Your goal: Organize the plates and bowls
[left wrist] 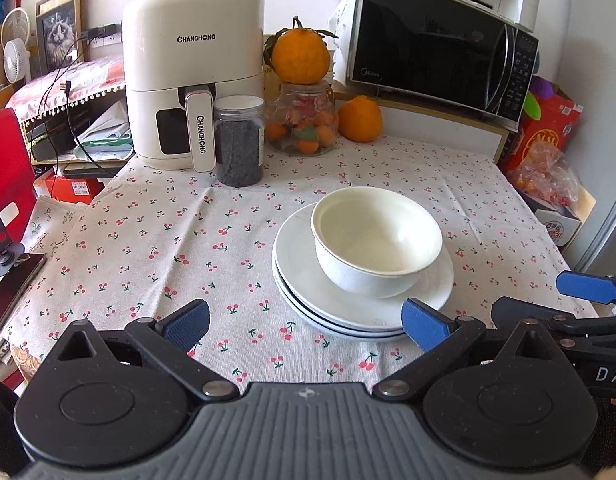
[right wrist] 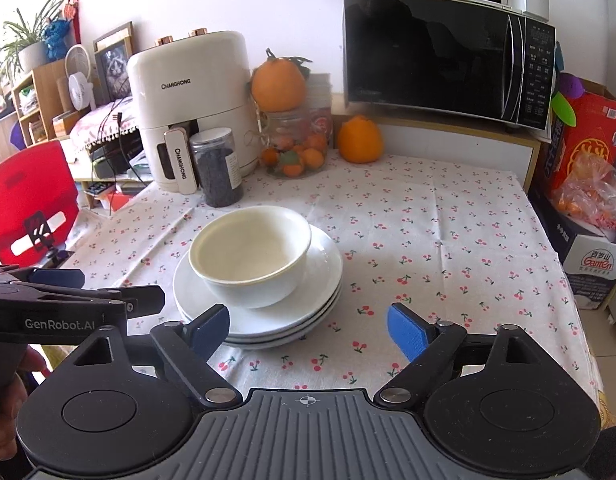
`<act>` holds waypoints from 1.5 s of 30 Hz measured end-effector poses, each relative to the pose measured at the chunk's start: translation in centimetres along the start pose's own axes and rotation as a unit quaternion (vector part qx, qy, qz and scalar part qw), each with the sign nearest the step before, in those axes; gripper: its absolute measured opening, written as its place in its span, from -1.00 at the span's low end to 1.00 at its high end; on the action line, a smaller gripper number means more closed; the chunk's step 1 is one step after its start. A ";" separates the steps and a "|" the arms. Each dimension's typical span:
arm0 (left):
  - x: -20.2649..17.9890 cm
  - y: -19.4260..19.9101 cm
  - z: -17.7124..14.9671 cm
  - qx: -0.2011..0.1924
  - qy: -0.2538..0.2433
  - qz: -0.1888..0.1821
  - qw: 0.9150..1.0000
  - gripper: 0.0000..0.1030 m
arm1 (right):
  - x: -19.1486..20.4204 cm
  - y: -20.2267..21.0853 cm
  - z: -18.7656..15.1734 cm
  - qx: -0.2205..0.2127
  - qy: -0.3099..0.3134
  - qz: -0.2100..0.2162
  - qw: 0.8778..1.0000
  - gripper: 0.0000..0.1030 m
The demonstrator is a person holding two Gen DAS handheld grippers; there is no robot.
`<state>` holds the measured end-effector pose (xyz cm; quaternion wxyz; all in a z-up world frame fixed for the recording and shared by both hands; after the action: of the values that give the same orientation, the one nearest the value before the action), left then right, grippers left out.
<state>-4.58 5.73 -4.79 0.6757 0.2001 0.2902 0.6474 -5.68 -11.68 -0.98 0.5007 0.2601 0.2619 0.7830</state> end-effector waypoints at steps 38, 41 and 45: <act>-1.0 -1.6 -2.3 0.051 -0.011 0.012 0.999 0.99 | -1.5 -1.1 -2.7 0.044 -0.008 -0.043 0.998 0.92; -1.3 -1.6 -2.3 0.051 -0.018 0.012 0.998 0.99 | -1.5 -1.1 -2.7 0.045 -0.009 -0.042 0.998 0.92; -1.5 -1.7 -2.3 0.050 -0.021 0.008 0.998 0.99 | -1.4 -1.2 -2.8 0.045 -0.006 -0.043 0.998 0.92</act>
<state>-4.79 3.89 -7.38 0.6659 0.2499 0.3063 0.6328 -6.25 -12.97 -4.01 0.5228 0.2758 0.3051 0.7467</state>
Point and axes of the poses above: each gripper's, at about its wrist camera, not at the fingertips, and y roughly against the way its jaws point, x to its left, z to its top, the point moved 6 cm from there along -y, roughly the way its jaws point, and after that the axes turned 5 degrees about -z, right-handed, at the moved point
